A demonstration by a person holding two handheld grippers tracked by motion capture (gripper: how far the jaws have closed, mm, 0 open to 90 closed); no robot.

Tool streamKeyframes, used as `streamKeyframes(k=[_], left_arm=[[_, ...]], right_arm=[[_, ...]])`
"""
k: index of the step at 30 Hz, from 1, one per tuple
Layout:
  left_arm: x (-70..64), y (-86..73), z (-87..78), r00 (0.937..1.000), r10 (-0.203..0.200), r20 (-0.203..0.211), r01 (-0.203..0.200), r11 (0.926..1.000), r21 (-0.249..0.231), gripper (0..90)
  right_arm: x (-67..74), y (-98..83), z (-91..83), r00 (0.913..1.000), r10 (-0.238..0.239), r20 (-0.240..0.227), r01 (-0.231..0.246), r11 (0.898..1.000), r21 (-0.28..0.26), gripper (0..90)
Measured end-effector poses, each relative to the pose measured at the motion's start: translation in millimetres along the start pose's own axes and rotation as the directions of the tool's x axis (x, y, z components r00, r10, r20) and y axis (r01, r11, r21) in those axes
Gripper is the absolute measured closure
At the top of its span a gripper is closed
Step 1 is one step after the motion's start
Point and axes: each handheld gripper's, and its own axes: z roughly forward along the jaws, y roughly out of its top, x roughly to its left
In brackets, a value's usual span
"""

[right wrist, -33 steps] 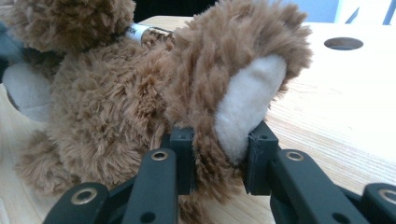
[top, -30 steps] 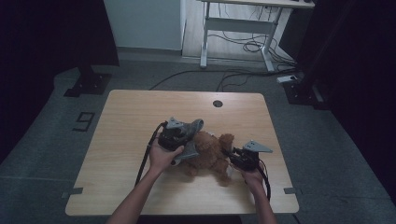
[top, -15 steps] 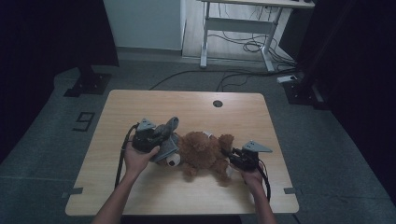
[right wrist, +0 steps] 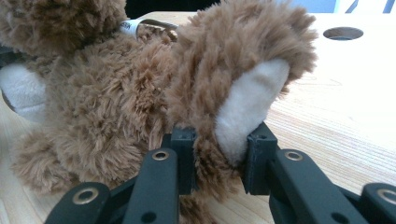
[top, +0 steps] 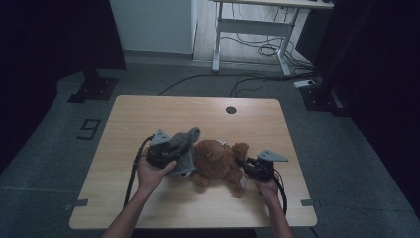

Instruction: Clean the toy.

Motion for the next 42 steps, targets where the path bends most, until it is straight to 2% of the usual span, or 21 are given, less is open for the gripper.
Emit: streamKeyframes(k=[3, 4, 5, 7, 11, 14, 15, 18, 22, 25, 28, 29, 30, 31, 33, 35, 38, 40, 42], left_arm=[[-29.4, 12.8, 23.0, 0.9971, 0.044, 0.061, -0.046, 0.9988, 0.019, 80.2], [-33.8, 14.2, 26.6, 0.9964, 0.053, 0.066, -0.054, 0.9983, 0.022, 80.2], [-44.0, 17.0, 36.1, 0.9944, 0.07, 0.08, -0.072, 0.9969, 0.031, 80.2], [-57.1, 20.0, 52.7, 0.9923, 0.096, 0.079, -0.1, 0.9937, 0.051, 80.2], [-65.3, 22.1, 84.0, 0.9922, 0.109, 0.061, -0.115, 0.9871, 0.111, 80.2], [-66.8, 21.9, 92.3, 0.9913, 0.126, 0.039, -0.13, 0.9833, 0.127, 80.2], [-66.7, 21.3, 94.3, 0.9882, 0.153, 0.012, -0.153, 0.9787, 0.137, 80.2], [-62.6, 20.0, 91.8, 0.9851, 0.17, -0.025, -0.165, 0.9761, 0.142, 80.2], [-49.9, 16.8, 79.2, 0.9808, 0.177, -0.08, -0.165, 0.9758, 0.144, 80.2], [-33.4, 13.1, 69.8, 0.9838, 0.143, -0.109, -0.127, 0.9818, 0.142, 80.1], [-16.3, 8.7, 61.7, 0.9798, 0.123, -0.157, -0.099, 0.9831, 0.154, 80.1], [-6.4, 5.0, 59.3, 0.9802, 0.104, -0.169, -0.077, 0.9838, 0.162, 80.0], [-0.2, 2.4, 57.8, 0.9822, 0.085, -0.167, -0.058, 0.9852, 0.161, 80.0], [8.8, -1.7, 54.8, 0.987, 0.045, -0.154, -0.022, 0.9885, 0.15, 80.0], [16.9, -4.3, 48.5, 0.9912, 0.005, -0.132, 0.012, 0.9914, 0.13, 80.1], [15.2, -3.2, 45.3, 0.9908, 0.005, -0.135, 0.011, 0.9928, 0.119, 80.0], [6.9, 0.2, 41.4, 0.9931, 0.018, -0.116, -0.007, 0.9958, 0.092, 80.0], [-6.4, 5.5, 37.4, 0.9961, 0.04, -0.079, -0.035, 0.9974, 0.063, 80.0], [-20.8, 11.6, 35.5, 0.9965, 0.074, -0.04, -0.072, 0.9963, 0.047, 79.9]], right_arm=[[0.1, 0.0, 0.0, 1.0, 0.001, 0.0, -0.001, 1.0, 0.001, 70.9], [0.0, 0.0, -0.1, 1.0, 0.001, 0.0, -0.001, 1.0, 0.002, 70.9], [0.0, 0.0, -0.1, 1.0, 0.002, 0.001, -0.002, 1.0, 0.002, 70.9], [-0.4, -0.1, -0.2, 1.0, 0.005, 0.0, -0.005, 1.0, 0.005, 70.9], [-0.8, -0.3, -0.7, 1.0, 0.002, 0.007, -0.002, 1.0, 0.008, 71.0], [-1.6, -0.7, -0.7, 0.9999, 0.005, 0.017, -0.005, 1.0, 0.008, 71.1], [-1.8, -0.8, -0.6, 0.9998, 0.006, 0.017, -0.006, 1.0, 0.008, 71.1], [-0.8, -0.4, -0.5, 0.9999, -0.002, 0.011, 0.002, 1.0, -0.002, 71.4], [0.0, -0.4, -0.5, 0.9999, -0.01, 0.005, 0.01, 1.0, 0.001, 71.8], [0.1, -0.3, -0.5, 0.9999, -0.015, 0.002, 0.015, 1.0, -0.003, 71.7], [0.0, -0.5, 0.2, 0.9999, -0.016, 0.005, 0.016, 1.0, -0.001, 71.8], [-0.2, -0.5, 0.0, 0.9998, -0.017, 0.004, 0.017, 1.0, 0.0, 71.8], [-0.3, -0.6, -0.4, 0.9998, -0.018, 0.001, 0.018, 1.0, 0.001, 71.8], [-0.5, -0.4, -0.8, 0.9998, -0.019, -0.002, 0.019, 1.0, 0.002, 71.8], [0.9, -0.2, 0.0, 0.9997, -0.022, -0.007, 0.022, 1.0, -0.002, 71.8], [1.5, 0.0, 0.6, 0.9996, -0.027, -0.005, 0.027, 1.0, 0.001, 71.8], [1.0, -0.1, 0.1, 0.9997, -0.024, -0.004, 0.024, 1.0, 0.002, 72.0], [0.9, 0.1, -0.2, 0.9997, -0.023, -0.002, 0.023, 1.0, 0.002, 71.9], [0.0, 0.0, 0.1, 0.9997, -0.022, -0.005, 0.022, 1.0, 0.002, 72.0]])
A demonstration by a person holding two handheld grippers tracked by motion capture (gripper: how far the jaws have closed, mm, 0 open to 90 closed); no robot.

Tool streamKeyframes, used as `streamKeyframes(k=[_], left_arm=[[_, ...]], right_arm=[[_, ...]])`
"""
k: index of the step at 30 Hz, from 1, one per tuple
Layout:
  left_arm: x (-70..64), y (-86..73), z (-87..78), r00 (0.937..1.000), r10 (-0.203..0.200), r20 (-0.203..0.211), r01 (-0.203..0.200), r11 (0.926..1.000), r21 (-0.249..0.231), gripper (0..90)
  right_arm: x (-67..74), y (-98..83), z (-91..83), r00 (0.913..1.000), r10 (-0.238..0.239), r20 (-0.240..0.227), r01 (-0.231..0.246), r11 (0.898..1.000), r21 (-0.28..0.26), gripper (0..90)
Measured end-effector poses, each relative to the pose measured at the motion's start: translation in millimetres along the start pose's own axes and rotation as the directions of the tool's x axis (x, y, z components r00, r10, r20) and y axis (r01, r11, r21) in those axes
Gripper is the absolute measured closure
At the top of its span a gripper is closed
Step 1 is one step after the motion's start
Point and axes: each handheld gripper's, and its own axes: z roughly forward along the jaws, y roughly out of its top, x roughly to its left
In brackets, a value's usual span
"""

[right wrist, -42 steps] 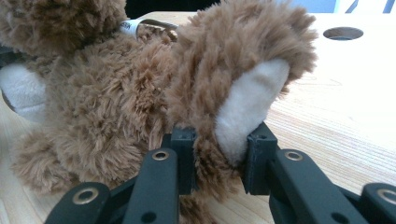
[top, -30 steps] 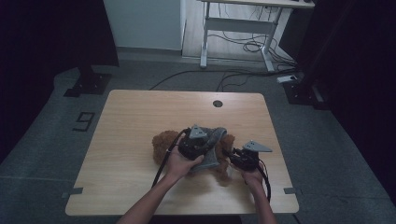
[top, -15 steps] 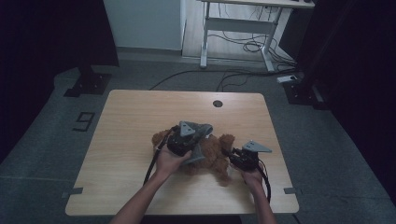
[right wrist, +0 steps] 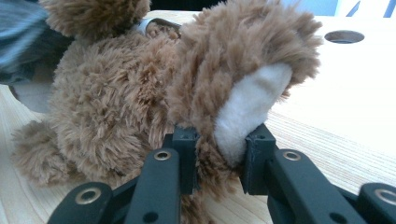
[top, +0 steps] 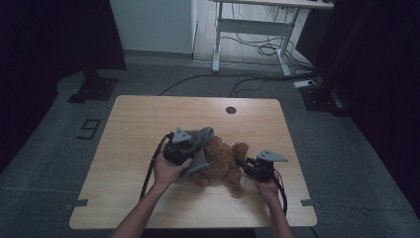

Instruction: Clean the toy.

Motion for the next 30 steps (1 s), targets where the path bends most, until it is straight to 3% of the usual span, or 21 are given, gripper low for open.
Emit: streamKeyframes(k=[4, 7, 10, 11, 13, 15, 17, 25, 30], left_arm=[[-22.0, 15.5, 9.0, 0.9982, 0.044, 0.042, -0.044, 0.999, 0.002, 79.8], [-32.9, 24.9, 28.0, 0.995, 0.039, 0.092, -0.041, 0.9988, 0.026, 79.7], [-51.7, 27.2, 47.2, 0.9897, 0.075, 0.122, -0.082, 0.9952, 0.054, 79.7], [-57.4, 26.8, 55.4, 0.9883, 0.085, 0.127, -0.095, 0.9928, 0.073, 79.7], [-60.7, 25.2, 65.9, 0.9898, 0.107, 0.094, -0.117, 0.9868, 0.112, 79.7], [-57.4, 19.6, 80.9, 0.9932, 0.113, 0.029, -0.116, 0.9768, 0.18, 79.8], [-52.3, 16.9, 83.8, 0.9961, 0.083, 0.031, -0.087, 0.9789, 0.185, 80.0], [-39.0, 16.9, 70.1, 0.9985, 0.049, 0.025, -0.053, 0.9818, 0.182, 80.1], [-20.7, 15.3, 52.4, 0.9986, 0.042, -0.031, -0.036, 0.9845, 0.172, 80.0]], right_arm=[[-0.3, -0.2, 0.4, 1.0, 0.002, 0.0, -0.002, 1.0, 0.001, 72.0], [0.6, -0.3, 0.6, 1.0, 0.005, 0.003, -0.005, 1.0, 0.0, 72.0], [0.0, -0.3, 0.5, 1.0, 0.006, 0.0, -0.006, 1.0, 0.003, 72.0], [-0.3, -0.3, 0.9, 1.0, 0.009, -0.002, -0.009, 1.0, 0.0, 72.0], [-0.7, -0.5, 1.0, 1.0, 0.009, -0.004, -0.009, 1.0, 0.0, 72.0], [-0.5, -0.5, 0.8, 1.0, 0.008, -0.003, -0.008, 1.0, 0.0, 72.0], [0.2, -0.6, 0.7, 1.0, 0.006, 0.001, -0.006, 1.0, 0.001, 72.0], [0.0, -1.2, 1.4, 1.0, 0.003, -0.002, -0.003, 1.0, 0.003, 72.2], [-0.5, -1.5, 1.5, 1.0, 0.001, -0.001, -0.001, 1.0, 0.004, 72.4]])
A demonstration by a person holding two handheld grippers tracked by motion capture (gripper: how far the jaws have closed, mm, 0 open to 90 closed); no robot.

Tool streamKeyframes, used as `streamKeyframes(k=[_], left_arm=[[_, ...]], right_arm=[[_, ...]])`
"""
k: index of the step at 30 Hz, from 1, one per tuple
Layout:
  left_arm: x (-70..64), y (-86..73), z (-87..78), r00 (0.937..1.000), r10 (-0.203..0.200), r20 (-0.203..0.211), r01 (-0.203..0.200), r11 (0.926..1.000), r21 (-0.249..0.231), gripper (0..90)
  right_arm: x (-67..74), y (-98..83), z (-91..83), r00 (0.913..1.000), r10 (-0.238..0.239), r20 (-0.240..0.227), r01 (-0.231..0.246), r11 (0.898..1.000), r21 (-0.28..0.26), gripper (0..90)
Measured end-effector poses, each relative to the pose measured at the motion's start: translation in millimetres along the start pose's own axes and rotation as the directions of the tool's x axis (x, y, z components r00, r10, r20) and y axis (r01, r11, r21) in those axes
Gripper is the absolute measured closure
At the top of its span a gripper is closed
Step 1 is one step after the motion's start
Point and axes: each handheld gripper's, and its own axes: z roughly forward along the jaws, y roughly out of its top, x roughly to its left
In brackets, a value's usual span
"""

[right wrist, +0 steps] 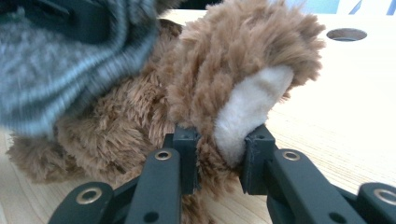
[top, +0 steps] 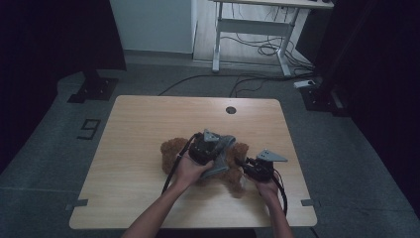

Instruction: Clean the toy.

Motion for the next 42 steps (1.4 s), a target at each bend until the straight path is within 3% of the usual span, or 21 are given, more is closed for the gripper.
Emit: streamKeyframes(k=[4, 5, 8, 12, 17, 21, 26, 29, 32, 35, 38, 42], left_arm=[[17.9, -6.9, -10.1, 0.9981, -0.015, -0.059, 0.015, 0.9999, 0.002, 80.0], [27.1, -11.6, -13.9, 0.9973, -0.035, -0.065, 0.035, 0.9994, 0.002, 80.0], [43.4, -21.2, -20.1, 0.9954, -0.085, -0.045, 0.085, 0.9963, -0.011, 80.1], [62.8, -34.6, -31.3, 0.9873, -0.158, 0.02, 0.159, 0.986, -0.052, 80.2], [69.8, -37.4, -42.0, 0.985, -0.172, 0.011, 0.173, 0.9819, -0.078, 80.1], [61.7, -33.4, -44.5, 0.9891, -0.147, 0.005, 0.147, 0.9847, -0.094, 80.1], [36.0, -10.3, -40.0, 0.996, -0.082, 0.036, 0.085, 0.9908, -0.105, 80.0], [17.4, 9.6, -29.0, 0.9974, -0.039, 0.06, 0.045, 0.9945, -0.095, 79.9], [-1.9, 25.3, -7.5, 0.9978, 0.005, 0.066, -0.003, 0.9992, -0.04, 79.8], [-13.8, 30.6, 14.2, 0.9976, 0.025, 0.065, -0.026, 0.9996, 0.011, 79.8], [-15.9, 26.2, 30.7, 0.9984, 0.036, 0.044, -0.038, 0.9984, 0.041, 79.7], [-8.2, 19.6, 24.0, 0.9991, 0.024, 0.034, -0.025, 0.9995, 0.017, 79.7]], right_arm=[[-0.4, -0.2, 0.4, 1.0, -0.002, 0.002, 0.002, 1.0, -0.001, 72.4], [-0.7, -0.2, 0.4, 1.0, -0.002, 0.002, 0.002, 1.0, -0.001, 72.5], [-1.2, -0.5, 0.5, 1.0, -0.002, -0.001, 0.002, 1.0, -0.002, 72.5], [-0.9, -0.4, 0.7, 1.0, -0.003, -0.006, 0.002, 1.0, -0.002, 72.4], [-1.0, -0.6, 0.8, 1.0, 0.0, -0.005, 0.0, 1.0, -0.003, 72.5], [-1.3, -0.7, 1.0, 0.9999, 0.007, -0.008, -0.007, 1.0, -0.002, 72.5], [-1.4, -1.0, 1.7, 0.9998, 0.015, -0.01, -0.015, 1.0, -0.003, 72.6], [-1.2, -1.1, 2.3, 0.9998, 0.018, -0.009, -0.018, 1.0, -0.005, 72.6], [-1.1, -0.6, 1.3, 0.9999, 0.012, -0.009, -0.012, 1.0, -0.003, 72.6], [-0.7, -0.4, 0.8, 1.0, 0.006, -0.006, -0.006, 1.0, -0.007, 72.5], [-0.9, -0.1, 0.0, 1.0, 0.003, -0.005, -0.003, 1.0, -0.003, 72.5], [-0.7, 0.3, -0.8, 1.0, -0.004, -0.006, 0.004, 1.0, -0.003, 72.5]])
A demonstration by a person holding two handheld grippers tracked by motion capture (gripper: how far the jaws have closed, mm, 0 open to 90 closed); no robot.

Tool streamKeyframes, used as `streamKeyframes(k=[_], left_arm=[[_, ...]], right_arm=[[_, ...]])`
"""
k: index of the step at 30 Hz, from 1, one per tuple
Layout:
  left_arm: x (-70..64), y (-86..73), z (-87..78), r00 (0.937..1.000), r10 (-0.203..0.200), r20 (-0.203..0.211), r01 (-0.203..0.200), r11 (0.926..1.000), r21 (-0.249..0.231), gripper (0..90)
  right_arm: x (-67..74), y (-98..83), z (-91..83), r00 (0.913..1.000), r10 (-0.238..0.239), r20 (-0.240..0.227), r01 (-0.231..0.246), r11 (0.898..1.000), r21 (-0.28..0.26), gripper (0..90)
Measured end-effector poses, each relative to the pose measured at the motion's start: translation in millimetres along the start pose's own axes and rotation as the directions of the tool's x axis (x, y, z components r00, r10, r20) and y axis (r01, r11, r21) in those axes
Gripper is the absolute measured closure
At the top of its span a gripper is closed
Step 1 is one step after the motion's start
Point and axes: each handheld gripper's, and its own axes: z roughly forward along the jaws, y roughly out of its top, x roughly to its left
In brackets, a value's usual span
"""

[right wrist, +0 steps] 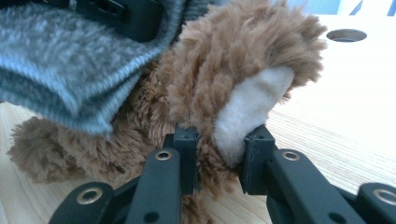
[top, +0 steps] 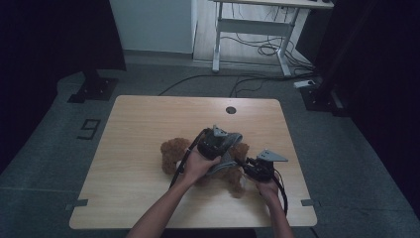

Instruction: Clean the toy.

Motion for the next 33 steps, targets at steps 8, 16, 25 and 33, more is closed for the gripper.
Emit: streamKeyframes(k=[8, 16, 25, 33], left_arm=[[32.1, -28.6, -25.2, 0.9901, -0.004, -0.141, 0.006, 0.9998, 0.018, 79.9], [56.4, -47.1, -49.3, 0.9879, -0.067, -0.14, 0.065, 0.9977, -0.018, 80.0], [88.0, -65.9, -80.9, 0.9753, -0.175, -0.135, 0.165, 0.9829, -0.082, 79.8], [109.0, -78.5, -95.3, 0.9602, -0.224, -0.166, 0.211, 0.9731, -0.092, 79.7]], right_arm=[[-0.6, -0.7, 1.0, 1.0, 0.008, 0.002, -0.008, 1.0, -0.002, 72.5], [-1.0, -1.3, 1.3, 1.0, 0.01, 0.0, -0.01, 1.0, 0.001, 72.6], [-1.5, -1.6, 1.2, 0.9999, 0.011, -0.001, -0.011, 1.0, 0.001, 72.5], [-1.9, -2.0, 2.2, 0.9999, 0.017, -0.002, -0.017, 1.0, -0.001, 72.6]])
